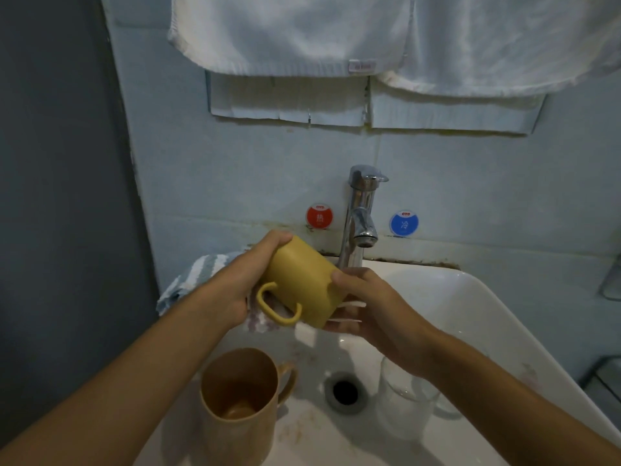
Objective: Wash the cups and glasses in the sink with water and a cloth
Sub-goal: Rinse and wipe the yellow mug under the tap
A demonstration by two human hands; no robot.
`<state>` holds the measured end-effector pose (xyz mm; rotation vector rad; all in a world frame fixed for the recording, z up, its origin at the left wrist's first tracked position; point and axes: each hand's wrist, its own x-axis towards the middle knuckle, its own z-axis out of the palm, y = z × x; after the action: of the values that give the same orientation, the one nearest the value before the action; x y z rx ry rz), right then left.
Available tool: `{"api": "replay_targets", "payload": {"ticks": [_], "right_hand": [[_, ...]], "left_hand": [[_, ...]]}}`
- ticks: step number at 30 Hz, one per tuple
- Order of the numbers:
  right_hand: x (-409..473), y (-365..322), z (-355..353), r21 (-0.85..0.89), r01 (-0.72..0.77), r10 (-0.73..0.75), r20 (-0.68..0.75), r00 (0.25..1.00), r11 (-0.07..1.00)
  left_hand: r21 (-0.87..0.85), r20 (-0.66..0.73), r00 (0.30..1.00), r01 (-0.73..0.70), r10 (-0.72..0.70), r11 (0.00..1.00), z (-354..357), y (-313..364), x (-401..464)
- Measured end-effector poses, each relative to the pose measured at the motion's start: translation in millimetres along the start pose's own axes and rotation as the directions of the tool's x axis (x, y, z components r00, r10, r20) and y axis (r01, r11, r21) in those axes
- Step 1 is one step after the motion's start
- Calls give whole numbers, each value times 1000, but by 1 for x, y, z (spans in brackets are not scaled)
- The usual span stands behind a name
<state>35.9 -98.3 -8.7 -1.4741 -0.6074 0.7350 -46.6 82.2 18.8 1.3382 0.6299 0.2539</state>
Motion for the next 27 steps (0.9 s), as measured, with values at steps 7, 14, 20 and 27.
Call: {"api": "replay_targets", "payload": {"ticks": [7,14,20,27], "right_hand": [[0,1,2,56,-11,8,50,999,998],[0,8,13,-98,63,-71,-87,994,993],[1,6,27,-284,155,-211,-176,962,946],[8,6,37,-523,226,-354,-157,922,822]], "left_hand": [[-58,-136,987,-92,84,994,0,2,-3],[-128,-306,950,-99,55,987,0,2,-5],[-156,-163,985,22,-48,988,14,-3,-14],[-68,-156,988,-12,1,998,25,-14,-18]]}}
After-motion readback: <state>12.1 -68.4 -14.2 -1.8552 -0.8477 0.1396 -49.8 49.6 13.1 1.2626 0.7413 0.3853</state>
